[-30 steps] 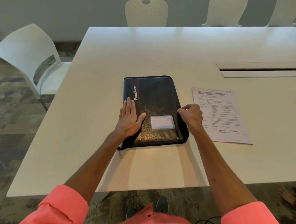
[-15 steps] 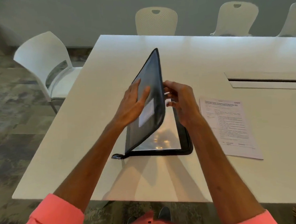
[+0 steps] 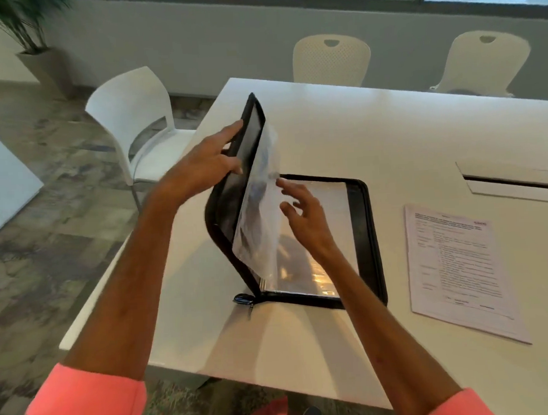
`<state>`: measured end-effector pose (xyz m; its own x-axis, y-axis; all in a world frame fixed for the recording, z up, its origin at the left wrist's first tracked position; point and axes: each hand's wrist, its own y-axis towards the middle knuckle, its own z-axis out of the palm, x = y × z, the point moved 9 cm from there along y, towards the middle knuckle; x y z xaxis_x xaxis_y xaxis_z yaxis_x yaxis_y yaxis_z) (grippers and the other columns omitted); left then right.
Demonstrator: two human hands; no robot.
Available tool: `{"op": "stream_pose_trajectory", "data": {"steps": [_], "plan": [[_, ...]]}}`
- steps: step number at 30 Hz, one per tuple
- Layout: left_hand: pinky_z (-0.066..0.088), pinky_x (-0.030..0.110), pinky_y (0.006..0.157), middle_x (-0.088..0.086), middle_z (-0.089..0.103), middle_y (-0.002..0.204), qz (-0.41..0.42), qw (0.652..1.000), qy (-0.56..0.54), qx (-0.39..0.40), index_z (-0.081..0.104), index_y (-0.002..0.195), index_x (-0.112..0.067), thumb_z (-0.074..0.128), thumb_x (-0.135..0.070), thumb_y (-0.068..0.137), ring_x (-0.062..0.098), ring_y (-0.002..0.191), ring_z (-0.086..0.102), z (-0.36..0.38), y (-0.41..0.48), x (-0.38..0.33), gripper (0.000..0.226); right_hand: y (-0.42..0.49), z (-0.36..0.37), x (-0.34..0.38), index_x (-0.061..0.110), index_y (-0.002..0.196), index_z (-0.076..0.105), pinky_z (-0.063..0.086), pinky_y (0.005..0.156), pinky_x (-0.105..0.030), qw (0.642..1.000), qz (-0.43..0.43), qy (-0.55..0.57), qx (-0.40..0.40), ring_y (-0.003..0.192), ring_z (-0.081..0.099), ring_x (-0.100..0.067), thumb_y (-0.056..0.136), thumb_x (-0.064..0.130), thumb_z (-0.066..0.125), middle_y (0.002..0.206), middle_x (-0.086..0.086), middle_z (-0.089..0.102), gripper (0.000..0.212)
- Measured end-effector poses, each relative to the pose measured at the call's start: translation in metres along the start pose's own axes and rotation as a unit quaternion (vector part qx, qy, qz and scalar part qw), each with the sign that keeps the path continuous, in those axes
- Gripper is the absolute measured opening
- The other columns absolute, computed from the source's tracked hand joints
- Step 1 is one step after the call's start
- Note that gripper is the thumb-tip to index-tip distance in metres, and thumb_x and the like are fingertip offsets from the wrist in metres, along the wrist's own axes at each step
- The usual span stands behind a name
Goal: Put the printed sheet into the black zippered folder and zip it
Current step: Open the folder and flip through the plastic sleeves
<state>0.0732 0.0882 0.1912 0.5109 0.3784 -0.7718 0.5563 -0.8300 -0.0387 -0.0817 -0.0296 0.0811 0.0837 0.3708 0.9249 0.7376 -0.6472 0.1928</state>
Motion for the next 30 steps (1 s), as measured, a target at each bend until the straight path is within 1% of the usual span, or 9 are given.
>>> {"op": "stream_pose_trajectory", "data": {"steps": [3,6,8,10,13,20,26,28,30], "plan": [[0.036,0.048,0.126,0.001,0.027,0.177,-0.057,0.991,0.118,0.004,0.016,0.172,-0.036,0.057,-0.008,0.101,0.028,0.158,0.033,-0.023,0.004,0.026,0.087,-0.007,0.03,-0.026,0.021,0.162,0.05,0.042,0.125,-0.05,0.985,-0.033,-0.16,0.06,0.151,0.046,-0.022,0.112,0.019,0.057,0.164,-0.003,0.051,0.05],[0.022,0.049,0.133,0.001,0.002,0.182,-0.086,0.965,0.248,0.013,-0.001,0.174,-0.026,0.047,-0.012,0.103,0.032,0.165,0.018,-0.022,-0.001,0.036,0.086,-0.014,0.059,-0.047,0.025,0.171,0.03,0.032,0.13,-0.053,0.954,-0.06,-0.268,0.121,0.161,0.031,-0.021,0.117,0.04,0.044,0.176,0.002,0.033,0.058],[0.029,0.052,0.129,0.006,-0.002,0.181,-0.119,0.943,0.31,-0.006,-0.007,0.173,-0.022,0.045,-0.019,0.107,0.04,0.161,0.025,-0.017,-0.007,0.043,0.084,-0.019,0.072,-0.055,0.03,0.174,0.013,0.021,0.134,-0.053,0.937,-0.069,-0.305,0.158,0.166,0.017,-0.018,0.117,0.052,0.033,0.181,0.005,0.016,0.065],[0.037,0.055,0.12,0.017,0.012,0.177,-0.142,0.924,0.353,-0.033,-0.005,0.172,-0.016,0.048,-0.025,0.108,0.043,0.152,0.036,-0.018,-0.013,0.057,0.084,-0.023,0.085,-0.055,0.037,0.173,-0.002,0.007,0.137,-0.052,0.93,-0.065,-0.314,0.181,0.168,0.004,-0.016,0.113,0.066,0.027,0.183,0.007,0.0,0.073],[0.041,0.054,0.116,0.023,0.025,0.167,-0.168,0.917,0.358,-0.059,-0.003,0.172,-0.012,0.054,-0.026,0.107,0.042,0.148,0.038,-0.02,-0.016,0.082,0.087,-0.028,0.104,-0.032,0.043,0.171,-0.011,-0.005,0.135,-0.047,0.929,-0.099,-0.313,0.173,0.168,-0.004,-0.016,0.105,0.08,0.027,0.182,0.005,-0.009,0.085],[0.031,0.06,0.125,0.024,0.016,0.174,-0.205,0.921,0.314,-0.109,0.0,0.172,-0.015,0.052,-0.028,0.107,0.044,0.159,0.024,-0.012,-0.022,0.147,0.085,-0.033,0.153,-0.021,0.039,0.169,-0.019,-0.016,0.132,-0.049,0.911,-0.098,-0.336,0.218,0.166,-0.023,-0.021,0.092,0.094,0.032,0.178,0.0,-0.029,0.107],[0.028,0.063,0.124,0.023,0.017,0.175,-0.214,0.933,0.261,-0.127,0.007,0.172,-0.016,0.037,-0.039,0.114,0.044,0.158,0.026,0.001,-0.026,0.198,0.07,-0.036,0.167,-0.045,0.034,0.173,-0.006,-0.008,0.134,-0.06,0.898,-0.085,-0.374,0.213,0.167,-0.019,-0.023,0.099,0.088,0.027,0.181,-0.004,-0.018,0.098],[0.024,0.063,0.126,0.022,0.017,0.176,-0.222,0.937,0.238,-0.127,0.009,0.173,-0.016,0.033,-0.043,0.115,0.043,0.16,0.025,0.008,-0.027,0.213,0.068,-0.037,0.164,-0.045,0.032,0.172,0.018,-0.001,0.134,-0.061,0.895,-0.108,-0.391,0.187,0.169,-0.005,-0.024,0.1,0.085,0.031,0.183,-0.006,0.001,0.09],[0.02,0.062,0.128,0.021,0.016,0.177,-0.23,0.939,0.217,-0.132,0.011,0.173,-0.016,0.03,-0.046,0.115,0.042,0.161,0.022,0.015,-0.028,0.225,0.068,-0.038,0.158,-0.035,0.029,0.152,0.053,0.009,0.134,-0.06,0.896,-0.151,-0.393,0.139,0.166,0.018,-0.025,0.1,0.078,0.043,0.177,-0.006,0.029,0.073]]}}
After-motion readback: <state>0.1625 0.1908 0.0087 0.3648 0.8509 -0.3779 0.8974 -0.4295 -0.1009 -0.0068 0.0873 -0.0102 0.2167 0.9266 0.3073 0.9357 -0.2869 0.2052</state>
